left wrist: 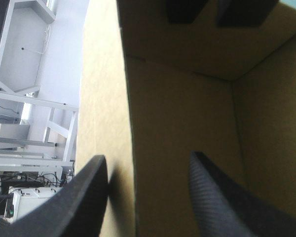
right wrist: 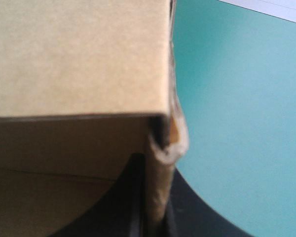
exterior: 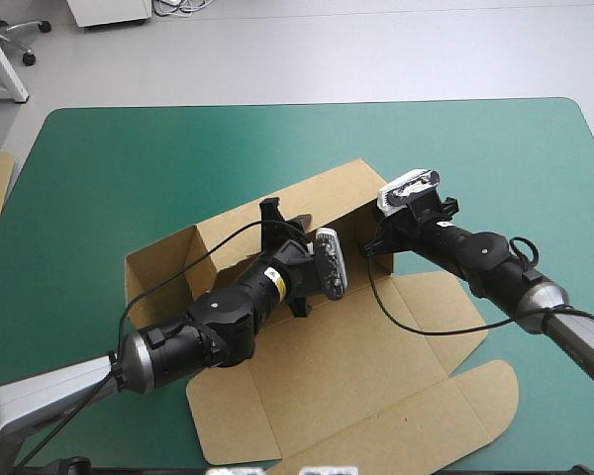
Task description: Fold the box
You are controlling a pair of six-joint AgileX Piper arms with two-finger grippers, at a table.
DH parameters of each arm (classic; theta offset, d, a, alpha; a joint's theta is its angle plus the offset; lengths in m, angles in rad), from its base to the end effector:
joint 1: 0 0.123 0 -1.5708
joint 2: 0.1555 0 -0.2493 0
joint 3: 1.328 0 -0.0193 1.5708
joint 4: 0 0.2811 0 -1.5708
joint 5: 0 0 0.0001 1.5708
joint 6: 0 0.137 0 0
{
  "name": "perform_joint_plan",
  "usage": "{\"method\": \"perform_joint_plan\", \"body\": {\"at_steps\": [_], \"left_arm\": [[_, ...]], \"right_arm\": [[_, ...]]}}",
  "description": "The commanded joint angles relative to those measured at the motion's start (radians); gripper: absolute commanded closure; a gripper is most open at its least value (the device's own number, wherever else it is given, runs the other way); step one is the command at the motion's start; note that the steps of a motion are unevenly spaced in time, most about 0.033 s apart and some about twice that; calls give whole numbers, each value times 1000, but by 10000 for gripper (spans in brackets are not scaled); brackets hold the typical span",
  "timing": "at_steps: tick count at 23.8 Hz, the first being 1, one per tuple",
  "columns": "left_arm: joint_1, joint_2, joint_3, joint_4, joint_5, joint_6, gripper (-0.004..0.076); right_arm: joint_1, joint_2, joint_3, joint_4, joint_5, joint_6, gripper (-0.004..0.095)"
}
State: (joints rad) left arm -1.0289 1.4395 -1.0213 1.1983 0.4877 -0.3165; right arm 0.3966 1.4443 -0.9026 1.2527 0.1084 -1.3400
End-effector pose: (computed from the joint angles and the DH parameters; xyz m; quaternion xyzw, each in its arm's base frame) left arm 0.2499 -0.2989 0.2377 0.6112 0.5921 0.1464 0.5044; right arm 0.3530 0.1632 0.2022 -0.2315 0.8245 0.1224 0.5016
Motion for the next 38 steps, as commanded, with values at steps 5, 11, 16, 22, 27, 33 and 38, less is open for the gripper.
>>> {"method": "perform_joint_plan", "body": {"at_steps": [5, 11, 16, 22, 27, 33, 38], "left_arm": [[-122, -57, -53, 22, 107, -16, 366], [-125, -62, -82, 73, 176, -56, 576], [-125, -62, -126, 40, 184, -64, 733], [-57, -62, -276, -181, 205, 63, 733], [332, -62, -452, -467, 210, 199, 732], [924, -60, -606, -1179, 268, 531, 732], [1214, -1, -604, -1561, 461, 706, 733]], "right_arm": [[10, -37, -31, -1, 20, -15, 926], [10, -37, -31, -1, 6, -14, 926], [10, -37, -31, -1, 1, -13, 926], [10, -37, -31, -1, 1, -13, 927], [10, -37, -31, -1, 1, 6, 926], [10, -37, -31, -3, 14, 18, 926], [8, -37, -31, -18, 20, 59, 926]]}}
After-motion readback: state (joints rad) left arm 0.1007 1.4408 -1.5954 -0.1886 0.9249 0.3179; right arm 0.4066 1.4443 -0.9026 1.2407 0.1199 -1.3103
